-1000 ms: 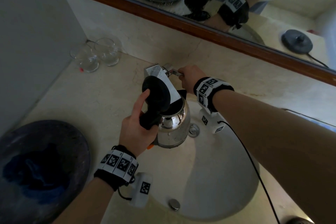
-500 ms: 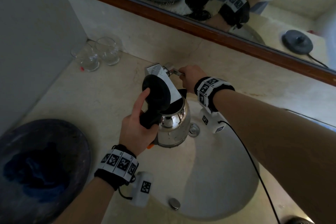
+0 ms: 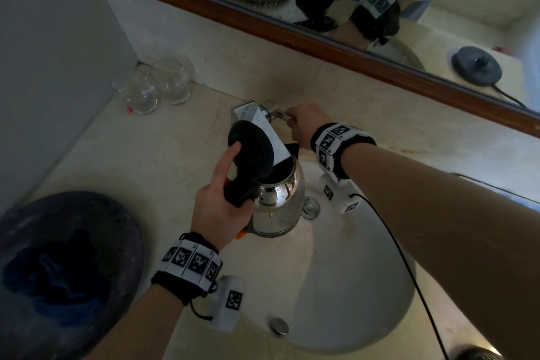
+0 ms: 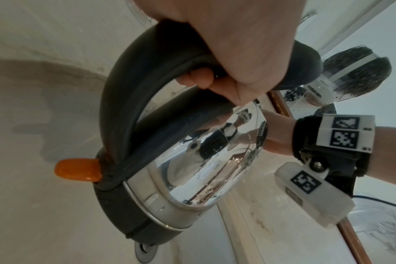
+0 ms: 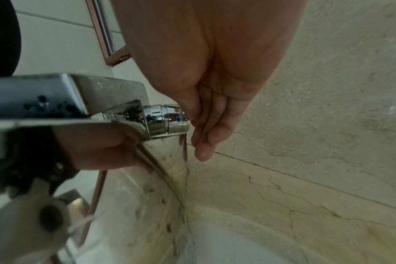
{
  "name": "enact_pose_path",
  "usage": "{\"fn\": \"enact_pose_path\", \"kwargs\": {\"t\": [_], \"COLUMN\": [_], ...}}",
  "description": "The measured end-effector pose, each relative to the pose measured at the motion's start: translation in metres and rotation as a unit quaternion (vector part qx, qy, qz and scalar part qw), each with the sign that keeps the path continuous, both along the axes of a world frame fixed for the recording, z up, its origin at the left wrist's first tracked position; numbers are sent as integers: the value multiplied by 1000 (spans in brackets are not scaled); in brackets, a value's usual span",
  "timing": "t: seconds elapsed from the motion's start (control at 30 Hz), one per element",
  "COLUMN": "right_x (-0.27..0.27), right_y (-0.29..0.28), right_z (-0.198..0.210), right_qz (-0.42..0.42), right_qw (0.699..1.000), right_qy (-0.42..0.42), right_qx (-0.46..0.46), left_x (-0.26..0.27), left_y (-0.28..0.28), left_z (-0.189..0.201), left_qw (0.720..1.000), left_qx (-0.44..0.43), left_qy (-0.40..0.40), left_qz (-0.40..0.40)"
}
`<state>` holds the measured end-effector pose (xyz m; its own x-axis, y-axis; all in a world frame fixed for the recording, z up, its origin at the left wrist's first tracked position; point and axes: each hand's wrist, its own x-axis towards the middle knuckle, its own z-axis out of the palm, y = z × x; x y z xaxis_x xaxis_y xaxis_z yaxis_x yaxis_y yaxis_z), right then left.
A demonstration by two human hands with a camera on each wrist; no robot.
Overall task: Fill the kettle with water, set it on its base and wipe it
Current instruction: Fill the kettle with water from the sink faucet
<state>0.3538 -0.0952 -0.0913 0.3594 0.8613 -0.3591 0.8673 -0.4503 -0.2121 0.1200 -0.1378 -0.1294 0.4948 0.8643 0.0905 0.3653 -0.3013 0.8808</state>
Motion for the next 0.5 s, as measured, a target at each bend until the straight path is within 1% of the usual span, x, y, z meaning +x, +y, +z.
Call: {"fn": "enact_pose_path", "kwargs": {"t": [0.23,0.5], "right_x": [0,0], "right_y": [-1,0], "right_z": [-1,-2], "right_qz": [0,5], "right_qw": [1000,1000], "right_qy": [1,0], "right_qx": [11,4], "left_x": [1,1], "left_y": [-1,-2], "left_z": [2,1], "left_qw": [1000,1000], "left_qx": [9,18], "left_qy": [-17,-7], "left_qz": [3,0]}}
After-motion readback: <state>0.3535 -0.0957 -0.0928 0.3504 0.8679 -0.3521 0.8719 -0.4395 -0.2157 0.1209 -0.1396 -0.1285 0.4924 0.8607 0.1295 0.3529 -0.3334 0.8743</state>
